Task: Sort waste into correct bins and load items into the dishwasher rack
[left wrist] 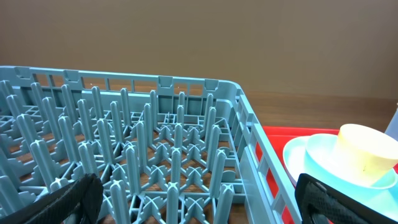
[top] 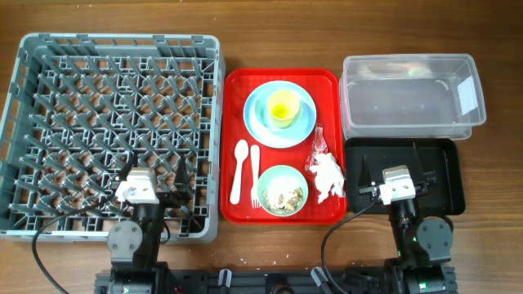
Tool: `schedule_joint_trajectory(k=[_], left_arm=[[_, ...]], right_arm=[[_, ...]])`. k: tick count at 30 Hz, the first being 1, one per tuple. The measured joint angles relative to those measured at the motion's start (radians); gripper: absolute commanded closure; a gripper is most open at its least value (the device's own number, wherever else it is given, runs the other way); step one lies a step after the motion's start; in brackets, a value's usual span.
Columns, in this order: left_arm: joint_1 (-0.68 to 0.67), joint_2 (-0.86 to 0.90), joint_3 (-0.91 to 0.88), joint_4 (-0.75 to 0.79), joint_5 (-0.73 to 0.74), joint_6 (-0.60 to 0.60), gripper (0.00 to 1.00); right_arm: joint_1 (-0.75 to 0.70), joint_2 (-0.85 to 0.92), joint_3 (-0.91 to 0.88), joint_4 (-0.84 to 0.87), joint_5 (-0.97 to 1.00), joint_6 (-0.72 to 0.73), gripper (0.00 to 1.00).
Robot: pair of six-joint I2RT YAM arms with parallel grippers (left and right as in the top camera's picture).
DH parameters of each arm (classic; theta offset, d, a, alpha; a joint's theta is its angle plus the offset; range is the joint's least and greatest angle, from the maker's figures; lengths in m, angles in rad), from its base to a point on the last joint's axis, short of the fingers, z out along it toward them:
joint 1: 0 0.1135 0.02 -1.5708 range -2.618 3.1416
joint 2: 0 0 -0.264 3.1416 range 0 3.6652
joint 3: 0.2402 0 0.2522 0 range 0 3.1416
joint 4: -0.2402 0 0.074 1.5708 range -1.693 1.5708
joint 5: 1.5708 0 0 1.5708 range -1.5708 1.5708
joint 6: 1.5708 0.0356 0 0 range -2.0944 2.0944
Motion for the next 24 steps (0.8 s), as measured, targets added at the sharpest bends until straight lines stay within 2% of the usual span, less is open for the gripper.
schedule_joint_trajectory(k=[9, 11, 14, 16, 18, 24], left_arm=[[0.0, 0.0, 0.0, 0.005, 0.007, 0.0, 0.0], [0.0, 0.0, -0.001, 0.043, 0.016, -0.001, 0.0], [0.0, 0.0, 0.023, 0.059, 0.026, -0.076, 0.0], [0.0, 0.007, 0.128, 0.013, 0.029, -0.161, 0.0], [0.0, 0.032, 0.243, -0.031, 0.032, -0.198, 0.0], [0.0, 0.328, 0.76, -0.246, 0.107, -0.237, 0.0]], right_arm=[[0.0, 0.0, 0.0, 0.0, 0.0, 0.0, 0.0], [0.0, 0.0, 0.0, 0.0, 0.0, 0.0, 0.0], [0.0, 0.001, 0.0, 0.0, 0.0, 0.0, 0.0], [0.0, 0.001, 0.0, 0.0, 0.0, 0.0, 0.0], [0.0, 0.001, 0.0, 0.0, 0.0, 0.0, 0.0], [0.0, 0.005, 0.0, 0.002, 0.0, -0.003, 0.0]])
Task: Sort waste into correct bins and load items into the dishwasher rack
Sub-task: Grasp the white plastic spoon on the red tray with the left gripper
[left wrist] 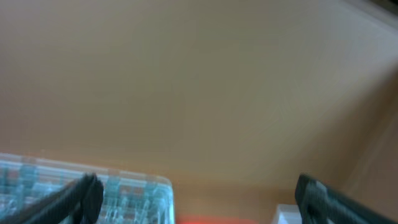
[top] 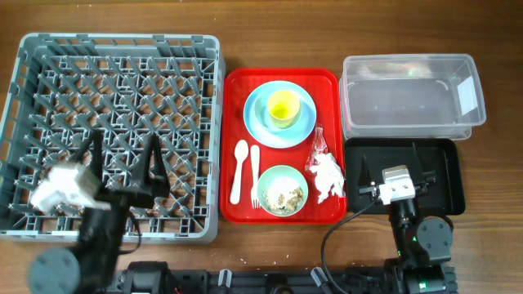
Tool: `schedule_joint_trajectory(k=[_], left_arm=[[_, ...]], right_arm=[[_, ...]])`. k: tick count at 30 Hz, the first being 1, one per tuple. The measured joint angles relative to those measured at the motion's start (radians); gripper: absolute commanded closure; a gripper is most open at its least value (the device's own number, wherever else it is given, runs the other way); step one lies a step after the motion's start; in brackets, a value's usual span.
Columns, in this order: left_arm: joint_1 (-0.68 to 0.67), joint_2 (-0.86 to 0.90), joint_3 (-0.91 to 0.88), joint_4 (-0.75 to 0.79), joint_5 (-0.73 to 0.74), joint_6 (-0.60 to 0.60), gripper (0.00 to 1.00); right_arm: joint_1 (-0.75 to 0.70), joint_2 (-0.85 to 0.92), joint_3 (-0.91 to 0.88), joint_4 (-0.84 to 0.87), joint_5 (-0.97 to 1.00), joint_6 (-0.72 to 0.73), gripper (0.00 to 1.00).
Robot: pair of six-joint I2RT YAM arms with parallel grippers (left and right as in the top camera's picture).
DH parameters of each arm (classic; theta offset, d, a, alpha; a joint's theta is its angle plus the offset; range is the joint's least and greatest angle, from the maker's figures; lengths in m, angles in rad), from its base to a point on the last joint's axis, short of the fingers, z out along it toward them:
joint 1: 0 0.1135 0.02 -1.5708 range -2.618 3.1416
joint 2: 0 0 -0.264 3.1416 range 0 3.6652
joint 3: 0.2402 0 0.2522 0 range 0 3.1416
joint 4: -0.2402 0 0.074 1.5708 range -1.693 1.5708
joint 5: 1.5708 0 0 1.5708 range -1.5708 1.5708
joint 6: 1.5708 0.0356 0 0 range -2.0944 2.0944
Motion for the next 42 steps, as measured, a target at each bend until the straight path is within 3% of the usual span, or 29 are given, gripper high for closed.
schedule_joint_trajectory(k=[6, 9, 12, 15, 16, 17, 23, 28, 34, 36, 37, 38, 39, 42], left_arm=[[0.0, 0.52, 0.609, -0.655, 0.145, -0.013, 0.0], [0.0, 0.68, 0.709, -0.742, 0.184, -0.013, 0.0], [0.0, 0.796, 0.714, -0.807, 0.258, -0.031, 0.21], [-0.033, 0.888, 0.717, -0.91, 0.325, -0.043, 0.59], [-0.052, 0.917, 0.713, -0.924, 0.333, -0.044, 0.68], [-0.073, 0.938, 0.706, -0.928, 0.337, -0.043, 0.71], [-0.292, 0.963, 0.564, -0.789, 0.274, -0.085, 0.62], [-0.492, 0.966, 0.482, -0.696, 0.094, -0.192, 0.6], [-0.583, 0.967, 0.482, -0.695, -0.002, -0.217, 0.6], [-0.583, 0.967, 0.482, -0.695, -0.009, -0.218, 0.68], [-0.583, 0.967, 0.482, -0.695, -0.012, -0.218, 0.75], [-0.583, 0.968, 0.482, -0.695, -0.014, -0.222, 0.9], [-0.583, 0.971, 0.482, -0.695, -0.017, -0.225, 0.96], [-0.59, 1.013, 0.483, -0.713, -0.021, -0.228, 0.96]], right_arm=[[0.0, 0.0, 0.0, -0.002, 0.0, 0.0, 0.0], [0.0, 0.001, 0.0, -0.001, 0.0, 0.0, 0.0], [0.0, 0.001, 0.0, -0.002, 0.0, 0.0, 0.0], [0.0, 0.001, 0.0, -0.001, 0.0, 0.0, 0.0], [0.0, 0.001, 0.0, -0.001, 0.0, 0.0, 0.0], [0.0, 0.001, 0.0, -0.001, 0.0, 0.0, 0.0], [0.0, 0.001, 0.0, -0.001, 0.0, 0.0, 0.0], [0.0, 0.001, 0.0, -0.001, 0.0, 0.0, 0.0], [0.0, 0.001, 0.0, -0.001, 0.0, 0.0, 0.0], [0.0, 0.001, 0.0, -0.001, 0.0, 0.0, 0.0], [0.0, 0.001, 0.0, -0.001, 0.0, 0.0, 0.01], [0.0, 0.001, 0.0, -0.001, 0.0, 0.0, 0.0], [0.0, 0.001, 0.0, -0.001, 0.0, 0.0, 0.0], [0.0, 0.001, 0.0, -0.001, 0.0, 0.0, 0.0]])
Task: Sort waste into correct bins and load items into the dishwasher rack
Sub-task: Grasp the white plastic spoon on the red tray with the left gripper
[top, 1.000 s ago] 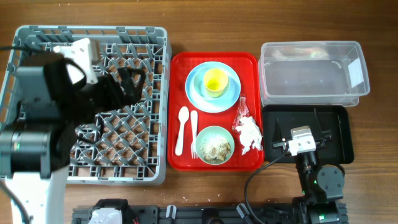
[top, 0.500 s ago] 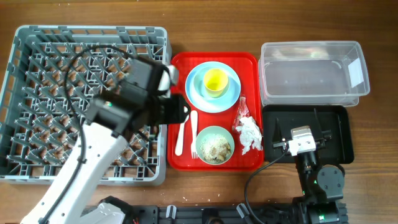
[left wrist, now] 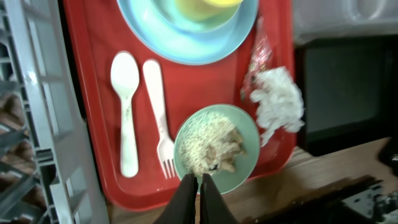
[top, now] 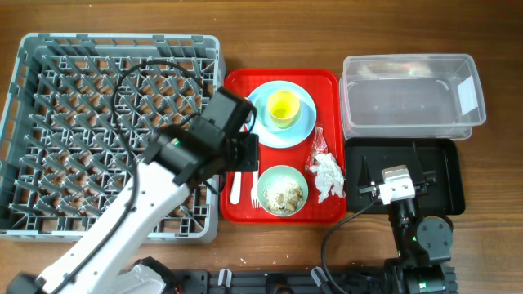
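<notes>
On the red tray (top: 237,94) sit a blue plate (top: 263,129) with a yellow cup (top: 283,107), a white spoon (left wrist: 124,106), a white fork (left wrist: 158,118), a green bowl (top: 281,190) of food scraps, a crumpled white tissue (top: 327,177) and a clear wrapper (top: 319,143). My left gripper (top: 248,153) hangs above the tray's left side, shut on nothing. In the left wrist view its tips (left wrist: 199,180) lie over the near rim of the bowl (left wrist: 217,149). My right gripper (top: 388,163) rests open over the black bin (top: 445,184).
The grey dishwasher rack (top: 122,39) fills the left of the table, with nothing loaded in it. A clear plastic bin (top: 409,59) stands at the back right, behind the black bin. My left arm reaches across the rack's front right corner.
My left gripper was open over the rack's front left with its camera facing the wall. Now it is shut, pointing down over the red tray. The right arm has not moved.
Both arms first rested at the table's front, the left gripper open at the rack's front edge. Then the left arm was raised to the left, still open. Now it is over the tray with its fingers shut and nothing held. No item has moved.
</notes>
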Tool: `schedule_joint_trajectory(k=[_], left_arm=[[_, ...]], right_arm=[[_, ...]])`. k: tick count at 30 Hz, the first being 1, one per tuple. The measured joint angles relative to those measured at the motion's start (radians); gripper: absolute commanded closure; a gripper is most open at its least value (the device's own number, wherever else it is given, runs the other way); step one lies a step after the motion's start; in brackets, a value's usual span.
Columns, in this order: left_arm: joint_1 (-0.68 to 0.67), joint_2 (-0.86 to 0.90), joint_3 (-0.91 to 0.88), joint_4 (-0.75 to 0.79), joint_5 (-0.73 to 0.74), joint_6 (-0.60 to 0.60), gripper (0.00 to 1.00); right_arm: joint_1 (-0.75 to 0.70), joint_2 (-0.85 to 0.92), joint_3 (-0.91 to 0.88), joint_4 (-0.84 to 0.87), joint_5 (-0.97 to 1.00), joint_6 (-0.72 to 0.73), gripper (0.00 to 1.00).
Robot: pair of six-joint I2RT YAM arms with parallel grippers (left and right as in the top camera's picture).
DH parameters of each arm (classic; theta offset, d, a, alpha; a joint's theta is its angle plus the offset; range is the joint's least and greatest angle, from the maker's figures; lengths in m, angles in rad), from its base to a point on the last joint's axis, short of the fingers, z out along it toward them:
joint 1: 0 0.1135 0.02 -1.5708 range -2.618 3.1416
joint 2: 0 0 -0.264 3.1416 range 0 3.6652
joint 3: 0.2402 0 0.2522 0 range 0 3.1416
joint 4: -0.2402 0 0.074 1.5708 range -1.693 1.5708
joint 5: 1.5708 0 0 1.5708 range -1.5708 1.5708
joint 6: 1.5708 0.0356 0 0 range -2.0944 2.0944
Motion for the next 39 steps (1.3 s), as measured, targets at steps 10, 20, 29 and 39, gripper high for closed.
schedule_joint_trajectory(k=[10, 20, 29, 39], left_arm=[[-0.059, 0.192, -0.029, -0.027, -0.062, -0.037, 0.72], [-0.059, 0.313, -0.066, 0.013, -0.139, -0.073, 0.72], [-0.059, 0.317, -0.167, 0.178, -0.198, -0.075, 0.76], [-0.059, 0.318, -0.321, 0.35, -0.25, -0.076, 0.78]], right_arm=[[0.0, 0.0, 0.0, 0.0, 0.0, 0.0, 0.0], [0.0, 0.0, 0.0, 0.0, 0.0, 0.0, 0.0], [0.0, 0.0, 0.0, 0.0, 0.0, 0.0, 0.0], [0.0, 0.0, 0.0, 0.0, 0.0, 0.0, 0.0]])
